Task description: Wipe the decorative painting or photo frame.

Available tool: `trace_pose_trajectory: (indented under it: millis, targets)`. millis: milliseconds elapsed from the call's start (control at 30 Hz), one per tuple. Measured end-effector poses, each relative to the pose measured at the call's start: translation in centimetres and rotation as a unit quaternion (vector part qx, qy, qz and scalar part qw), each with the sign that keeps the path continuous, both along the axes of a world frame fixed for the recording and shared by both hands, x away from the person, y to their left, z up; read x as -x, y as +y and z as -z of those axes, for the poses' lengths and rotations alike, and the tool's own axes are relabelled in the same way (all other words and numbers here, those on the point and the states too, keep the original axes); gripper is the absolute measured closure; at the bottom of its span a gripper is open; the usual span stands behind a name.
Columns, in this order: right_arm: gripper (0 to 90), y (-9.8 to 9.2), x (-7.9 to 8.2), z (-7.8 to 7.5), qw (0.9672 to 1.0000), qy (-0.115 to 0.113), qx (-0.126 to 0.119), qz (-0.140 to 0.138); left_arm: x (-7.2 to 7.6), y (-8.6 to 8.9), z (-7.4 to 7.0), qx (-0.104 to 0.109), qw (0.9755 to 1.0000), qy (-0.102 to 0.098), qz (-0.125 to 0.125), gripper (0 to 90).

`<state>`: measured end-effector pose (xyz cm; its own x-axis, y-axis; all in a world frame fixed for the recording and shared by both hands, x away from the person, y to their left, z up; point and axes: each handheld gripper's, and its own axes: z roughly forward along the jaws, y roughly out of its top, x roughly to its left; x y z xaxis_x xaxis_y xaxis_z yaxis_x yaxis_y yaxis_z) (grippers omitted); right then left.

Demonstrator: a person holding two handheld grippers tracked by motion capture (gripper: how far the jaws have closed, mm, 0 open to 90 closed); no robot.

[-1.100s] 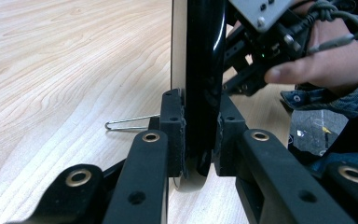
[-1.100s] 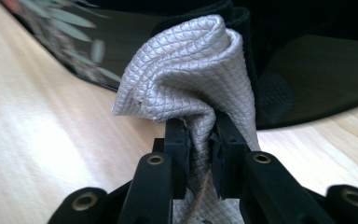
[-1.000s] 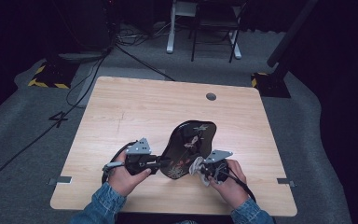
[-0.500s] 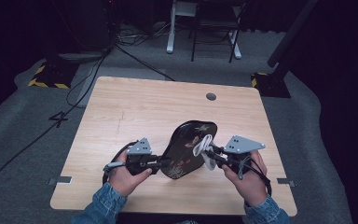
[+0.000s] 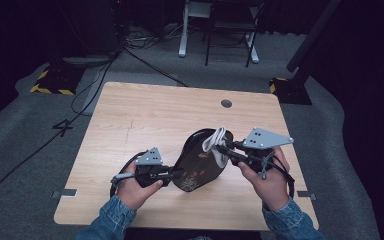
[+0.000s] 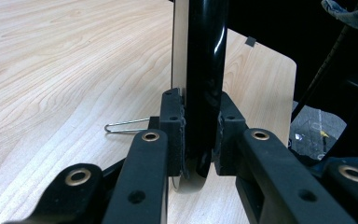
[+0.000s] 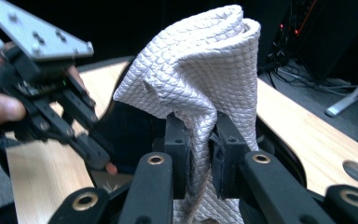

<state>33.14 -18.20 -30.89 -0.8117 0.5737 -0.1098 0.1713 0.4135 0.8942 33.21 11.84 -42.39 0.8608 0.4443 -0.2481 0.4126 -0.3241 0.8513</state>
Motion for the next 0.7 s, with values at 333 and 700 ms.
trace_pose_trajectory:
  millis: [333,700]
  targets:
    - [78.9,1.0,-0.9,-1.7,0.9978,-0.013,-0.063,-0.019,0.0,0.0,0.0,0.0,1.0,0.0,0.0,78.0]
    - [78.6,3.5,-1.8,-1.9,0.9943,-0.028,-0.096,-0.039,0.0,0.1,0.1,-0.002,1.0,0.0,0.003,78.1]
